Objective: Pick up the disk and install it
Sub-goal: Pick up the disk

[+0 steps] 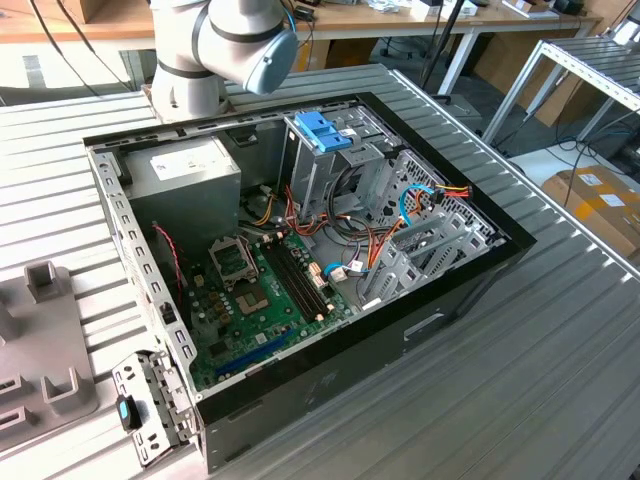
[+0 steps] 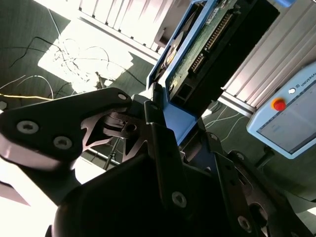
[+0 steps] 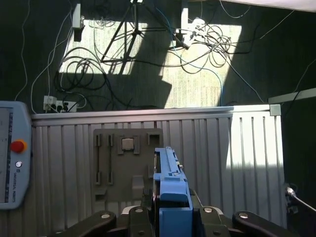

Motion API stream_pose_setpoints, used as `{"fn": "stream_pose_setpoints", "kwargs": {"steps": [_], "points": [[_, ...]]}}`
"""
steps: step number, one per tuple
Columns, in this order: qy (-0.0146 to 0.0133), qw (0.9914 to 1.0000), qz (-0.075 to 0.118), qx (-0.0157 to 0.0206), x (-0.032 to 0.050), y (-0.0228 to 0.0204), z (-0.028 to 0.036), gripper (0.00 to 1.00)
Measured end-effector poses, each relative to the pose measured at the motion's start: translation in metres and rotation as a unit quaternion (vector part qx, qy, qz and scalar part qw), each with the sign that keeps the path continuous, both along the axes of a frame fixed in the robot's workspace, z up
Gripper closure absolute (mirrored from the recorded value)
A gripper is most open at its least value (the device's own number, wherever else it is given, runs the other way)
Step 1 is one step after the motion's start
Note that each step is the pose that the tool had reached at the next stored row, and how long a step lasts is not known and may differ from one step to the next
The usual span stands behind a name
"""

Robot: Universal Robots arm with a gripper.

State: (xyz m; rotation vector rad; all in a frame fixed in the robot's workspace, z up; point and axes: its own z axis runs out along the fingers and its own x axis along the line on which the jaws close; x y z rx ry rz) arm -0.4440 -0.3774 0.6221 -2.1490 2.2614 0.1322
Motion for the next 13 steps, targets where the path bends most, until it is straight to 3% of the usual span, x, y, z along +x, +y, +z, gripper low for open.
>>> {"fn": "stream_pose_setpoints", "kwargs": {"steps": [4, 7, 13], "points": [[0.0002, 1.00000, 0.000, -0.0002, 0.0049, -0.0004, -0.0055, 0.63], [0.0002, 1.00000, 0.000, -0.0002, 0.0050, -0.0022, -0.0154, 0.63], [0.0002, 1.00000, 0.000, -0.0002, 0.0050, -0.0039, -0.0291, 0.63]]}}
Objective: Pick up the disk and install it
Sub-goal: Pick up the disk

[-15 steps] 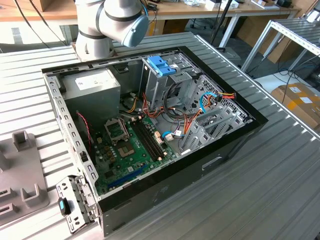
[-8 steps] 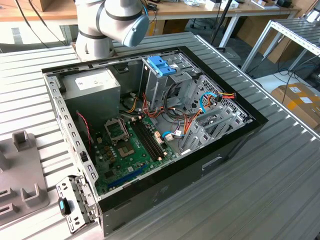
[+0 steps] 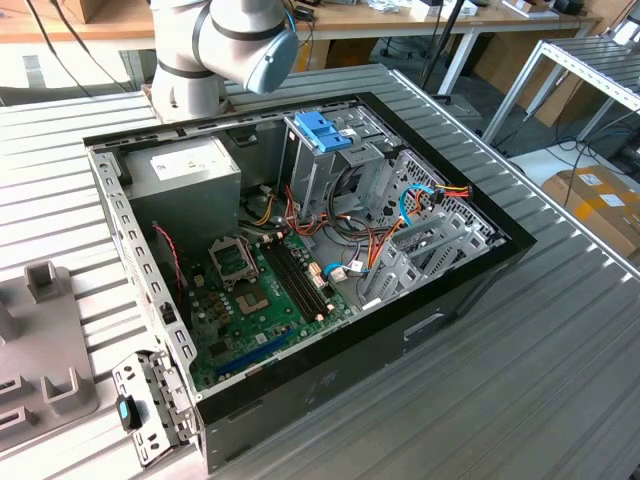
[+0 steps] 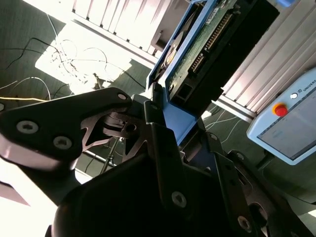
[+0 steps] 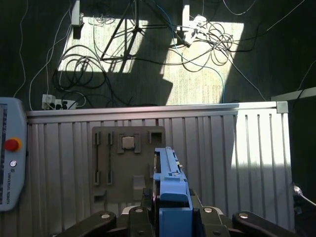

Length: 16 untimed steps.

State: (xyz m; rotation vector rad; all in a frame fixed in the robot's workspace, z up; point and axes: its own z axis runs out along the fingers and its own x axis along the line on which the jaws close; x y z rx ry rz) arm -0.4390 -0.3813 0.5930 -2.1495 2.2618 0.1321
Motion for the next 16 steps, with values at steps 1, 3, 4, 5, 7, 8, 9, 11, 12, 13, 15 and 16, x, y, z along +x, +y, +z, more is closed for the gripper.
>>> {"fn": "stream_pose_setpoints", "kwargs": {"steps": [1, 3, 4, 5, 7, 8, 9, 11, 12, 13, 15, 16], "points": [[0.0000, 1.00000, 0.000, 0.0000, -0.0001, -0.0005, -0.0022, 0.63], [0.0000, 1.00000, 0.000, 0.0000, 0.0000, -0.0014, -0.0062, 0.63], [0.0000, 1.00000, 0.000, 0.0000, 0.0000, -0.0019, -0.0082, 0.63], [0.0000, 1.00000, 0.000, 0.0000, 0.0000, -0.0023, -0.0100, 0.63], [0.0000, 1.00000, 0.000, 0.0000, 0.0000, -0.0031, -0.0136, 0.63], [-0.0001, 1.00000, 0.000, 0.0000, -0.0001, -0.0037, -0.0166, 0.63], [0.0000, 1.00000, 0.000, 0.0000, -0.0001, -0.0045, -0.0216, 0.63], [0.0000, 1.00000, 0.000, 0.0000, 0.0000, -0.0052, -0.0271, 0.63], [0.0000, 1.00000, 0.000, 0.0000, 0.0000, -0.0055, -0.0294, 0.63], [0.0000, 1.00000, 0.000, 0.0000, 0.0000, -0.0059, -0.0324, 0.63], [-0.0001, 1.00000, 0.000, 0.0001, -0.0001, -0.0069, -0.0363, 0.63], [0.0000, 1.00000, 0.000, 0.0000, 0.0000, -0.0075, -0.0380, 0.63]]}}
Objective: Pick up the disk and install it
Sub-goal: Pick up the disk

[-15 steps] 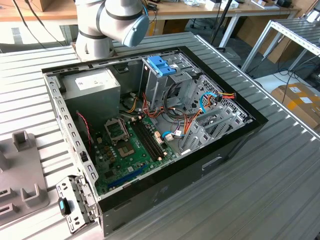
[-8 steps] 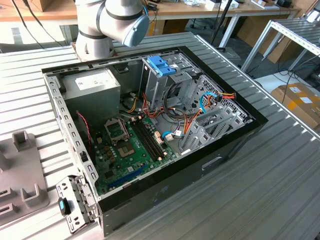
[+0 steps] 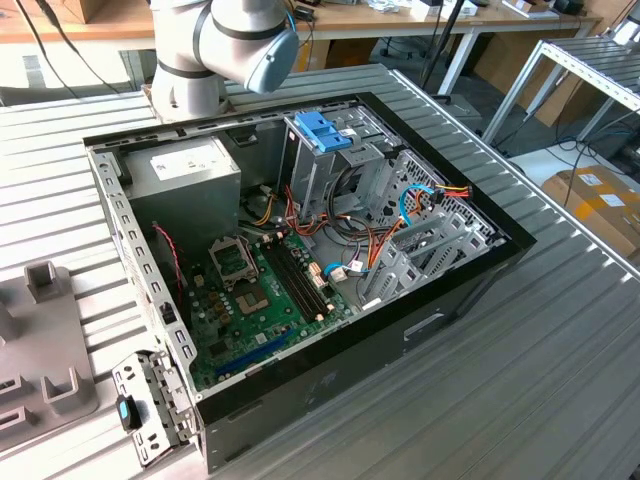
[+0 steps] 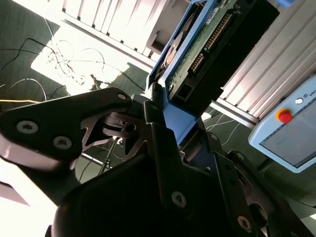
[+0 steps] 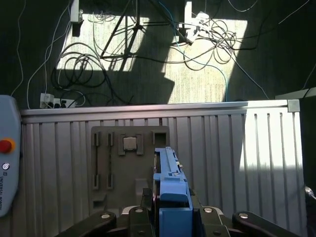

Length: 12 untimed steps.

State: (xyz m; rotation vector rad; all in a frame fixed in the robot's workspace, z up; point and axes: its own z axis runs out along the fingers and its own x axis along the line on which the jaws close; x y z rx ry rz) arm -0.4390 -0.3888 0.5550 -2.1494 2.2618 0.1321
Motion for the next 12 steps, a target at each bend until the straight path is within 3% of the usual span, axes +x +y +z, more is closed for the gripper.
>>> {"fn": "stream_pose_setpoints", "kwargs": {"steps": [2, 5, 7, 12], "points": [[0.0002, 0.99984, 0.018, -0.0003, 0.0001, -0.0006, -0.0052, 0.63], [0.0002, 0.99901, 0.045, -0.0003, 0.0001, -0.0006, -0.0081, 0.63], [0.0002, 0.99883, 0.048, -0.0004, 0.0001, -0.0012, -0.0110, 0.63], [0.0002, 0.99884, 0.048, -0.0004, 0.0001, -0.0118, -0.0160, 0.63]]}}
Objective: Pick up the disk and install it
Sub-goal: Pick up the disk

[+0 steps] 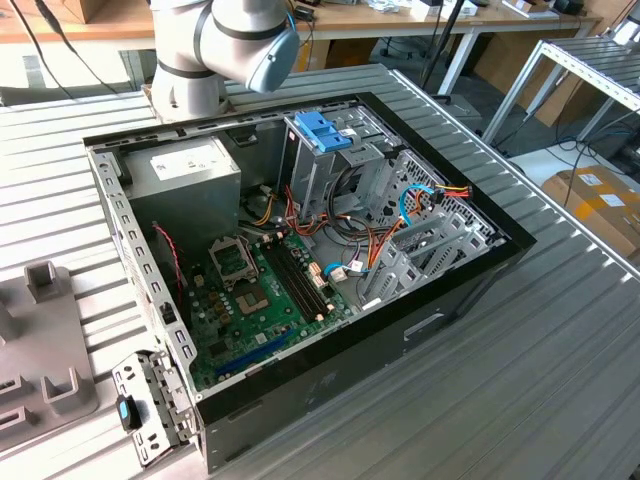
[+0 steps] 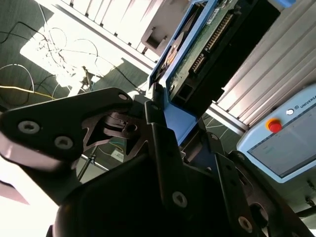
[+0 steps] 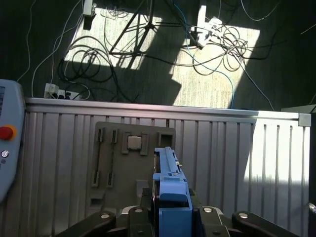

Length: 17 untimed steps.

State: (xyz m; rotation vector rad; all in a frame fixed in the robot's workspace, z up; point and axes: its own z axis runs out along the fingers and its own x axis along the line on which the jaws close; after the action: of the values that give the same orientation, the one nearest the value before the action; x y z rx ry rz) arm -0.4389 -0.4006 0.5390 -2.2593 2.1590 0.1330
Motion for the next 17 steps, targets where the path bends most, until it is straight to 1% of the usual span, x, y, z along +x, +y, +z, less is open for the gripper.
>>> {"fn": "stream_pose_setpoints", "kwargs": {"steps": [2, 3, 5, 17], "points": [[0.0000, 1.00000, 0.000, 0.0000, 0.0000, -0.0058, -0.0029, 0.63], [0.0000, 1.00000, 0.000, 0.0000, 0.0001, -0.0084, -0.0060, 0.63], [0.0000, 1.00000, 0.000, 0.0000, 0.0001, -0.0103, -0.0087, 0.63], [0.0000, 1.00000, 0.000, -0.0003, 0.0005, -0.0103, -0.0091, 0.63]]}}
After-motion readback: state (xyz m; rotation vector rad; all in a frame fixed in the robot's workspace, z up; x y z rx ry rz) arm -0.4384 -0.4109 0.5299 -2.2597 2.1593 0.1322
